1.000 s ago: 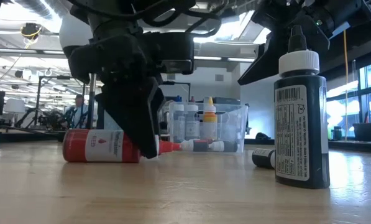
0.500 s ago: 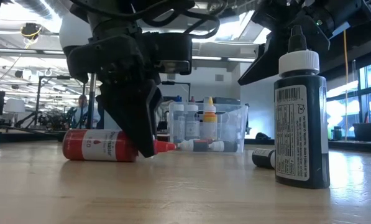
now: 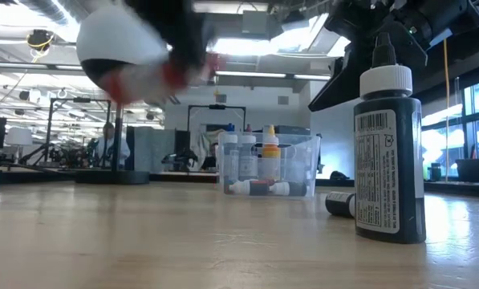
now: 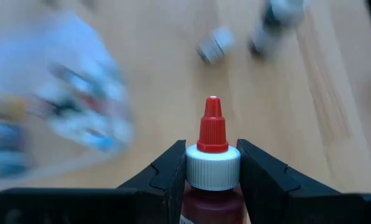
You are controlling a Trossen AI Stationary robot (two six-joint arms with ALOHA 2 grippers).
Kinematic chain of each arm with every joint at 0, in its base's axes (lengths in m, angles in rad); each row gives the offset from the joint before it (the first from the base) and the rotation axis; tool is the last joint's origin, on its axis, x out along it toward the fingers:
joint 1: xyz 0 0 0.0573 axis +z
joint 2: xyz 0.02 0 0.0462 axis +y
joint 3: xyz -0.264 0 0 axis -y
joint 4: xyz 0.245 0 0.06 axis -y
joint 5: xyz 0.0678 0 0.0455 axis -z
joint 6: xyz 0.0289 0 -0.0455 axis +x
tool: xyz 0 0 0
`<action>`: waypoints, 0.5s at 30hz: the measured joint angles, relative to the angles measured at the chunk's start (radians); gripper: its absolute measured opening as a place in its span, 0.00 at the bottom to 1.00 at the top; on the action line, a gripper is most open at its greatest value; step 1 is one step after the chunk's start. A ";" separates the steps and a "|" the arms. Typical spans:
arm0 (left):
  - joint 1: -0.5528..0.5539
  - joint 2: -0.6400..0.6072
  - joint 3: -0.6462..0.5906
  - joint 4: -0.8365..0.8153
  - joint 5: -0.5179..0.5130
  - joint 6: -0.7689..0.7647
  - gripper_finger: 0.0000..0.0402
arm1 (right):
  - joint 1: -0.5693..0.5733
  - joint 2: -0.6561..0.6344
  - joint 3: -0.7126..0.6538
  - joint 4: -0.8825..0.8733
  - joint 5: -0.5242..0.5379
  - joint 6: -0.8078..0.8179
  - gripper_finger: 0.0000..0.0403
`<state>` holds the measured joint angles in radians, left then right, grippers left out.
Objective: Pick & Place food coloring
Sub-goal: Put the large red food coloring bottle in the transparent bin
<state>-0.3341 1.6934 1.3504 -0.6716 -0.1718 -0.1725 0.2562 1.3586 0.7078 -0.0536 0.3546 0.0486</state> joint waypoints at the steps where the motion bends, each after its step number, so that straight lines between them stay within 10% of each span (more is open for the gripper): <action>1: 0.001 -0.042 -0.009 0.018 -0.042 0.018 0.30 | 0.000 0.000 0.000 0.000 0.000 0.000 0.31; 9: 0.049 -0.328 -0.286 0.579 -0.171 0.246 0.30 | 0.000 0.000 0.000 -0.012 0.000 -0.002 0.31; 15: 0.198 -0.389 -0.626 1.307 -0.034 0.312 0.30 | 0.000 0.000 0.000 -0.012 0.001 -0.002 0.31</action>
<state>-0.1356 1.3048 0.7242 0.6351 -0.2062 0.1391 0.2558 1.3586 0.7082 -0.0658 0.3553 0.0463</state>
